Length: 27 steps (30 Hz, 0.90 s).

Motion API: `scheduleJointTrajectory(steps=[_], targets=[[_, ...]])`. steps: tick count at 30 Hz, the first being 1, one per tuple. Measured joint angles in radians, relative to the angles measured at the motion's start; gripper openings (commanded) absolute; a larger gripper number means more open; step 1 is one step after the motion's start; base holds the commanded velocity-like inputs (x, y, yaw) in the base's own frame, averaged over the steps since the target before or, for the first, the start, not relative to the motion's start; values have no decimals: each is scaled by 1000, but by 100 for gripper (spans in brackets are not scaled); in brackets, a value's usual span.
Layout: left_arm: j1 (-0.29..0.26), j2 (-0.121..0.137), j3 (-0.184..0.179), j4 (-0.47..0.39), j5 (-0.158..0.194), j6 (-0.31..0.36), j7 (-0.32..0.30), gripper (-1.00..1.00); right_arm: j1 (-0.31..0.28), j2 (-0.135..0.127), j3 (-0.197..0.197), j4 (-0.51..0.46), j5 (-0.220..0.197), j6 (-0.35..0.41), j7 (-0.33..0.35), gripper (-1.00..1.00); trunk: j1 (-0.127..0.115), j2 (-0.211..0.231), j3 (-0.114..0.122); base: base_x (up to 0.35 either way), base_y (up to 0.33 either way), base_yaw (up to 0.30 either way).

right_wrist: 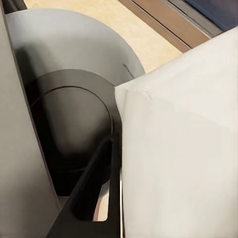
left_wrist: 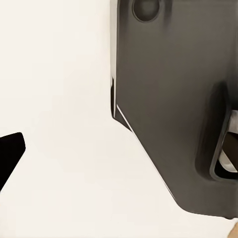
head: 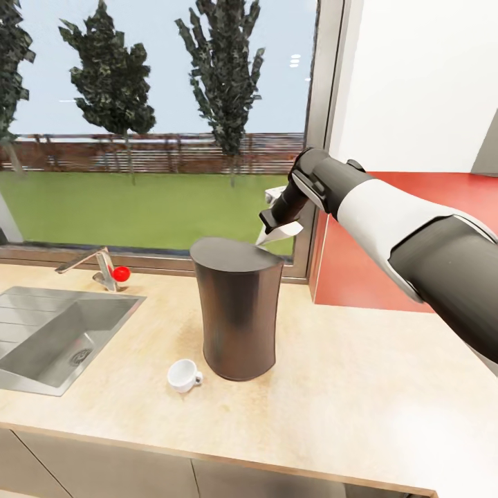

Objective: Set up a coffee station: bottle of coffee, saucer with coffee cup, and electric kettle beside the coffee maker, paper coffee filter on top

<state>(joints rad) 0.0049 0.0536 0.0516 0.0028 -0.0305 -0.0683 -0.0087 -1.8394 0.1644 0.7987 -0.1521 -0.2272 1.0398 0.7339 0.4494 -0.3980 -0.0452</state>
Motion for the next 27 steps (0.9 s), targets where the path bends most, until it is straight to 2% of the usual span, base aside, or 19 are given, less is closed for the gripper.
scheduleJointTrajectory(steps=[21,27], targets=[[0,1,0,1,0,-1,-3,100,3,3,3,4,-2,0,1,-100,0,0,0,0,0,0],[0,2,0,1,0,-2,-4,100,32,4,3,3,-1,0,1,-100,0,0,0,58,38,0]])
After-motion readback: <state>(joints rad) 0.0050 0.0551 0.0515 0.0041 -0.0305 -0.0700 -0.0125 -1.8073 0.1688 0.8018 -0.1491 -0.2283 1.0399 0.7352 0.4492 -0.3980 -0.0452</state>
